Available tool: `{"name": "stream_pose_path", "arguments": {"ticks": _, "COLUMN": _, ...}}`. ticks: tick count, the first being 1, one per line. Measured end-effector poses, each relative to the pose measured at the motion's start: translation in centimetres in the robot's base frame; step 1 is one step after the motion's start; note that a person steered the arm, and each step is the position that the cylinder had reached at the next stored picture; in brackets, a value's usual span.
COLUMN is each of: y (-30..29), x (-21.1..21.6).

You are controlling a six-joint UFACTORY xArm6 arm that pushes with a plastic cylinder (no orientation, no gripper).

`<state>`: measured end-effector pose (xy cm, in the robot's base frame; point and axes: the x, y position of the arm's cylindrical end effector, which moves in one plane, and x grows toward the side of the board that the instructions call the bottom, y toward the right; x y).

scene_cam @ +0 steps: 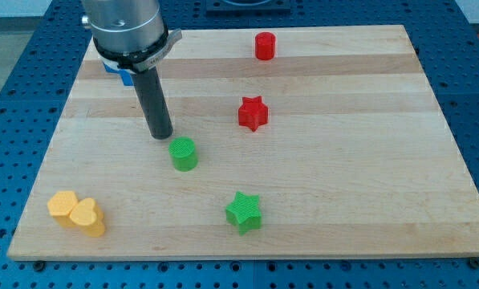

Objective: Move the green circle towards the top left of the green star

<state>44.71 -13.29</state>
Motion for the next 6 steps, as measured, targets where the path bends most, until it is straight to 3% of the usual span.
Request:
{"name": "stream_pose_path", "arguments": {"ticks": 3, "y": 5.1, "x": 10.4}}
{"name": "stream_pose_path", "arguments": {"ticks": 4, "y": 5.7, "x": 11.1}}
{"name": "stream_pose_path", "arguments": {"ticks": 6, "y": 0.8, "x": 10.6}}
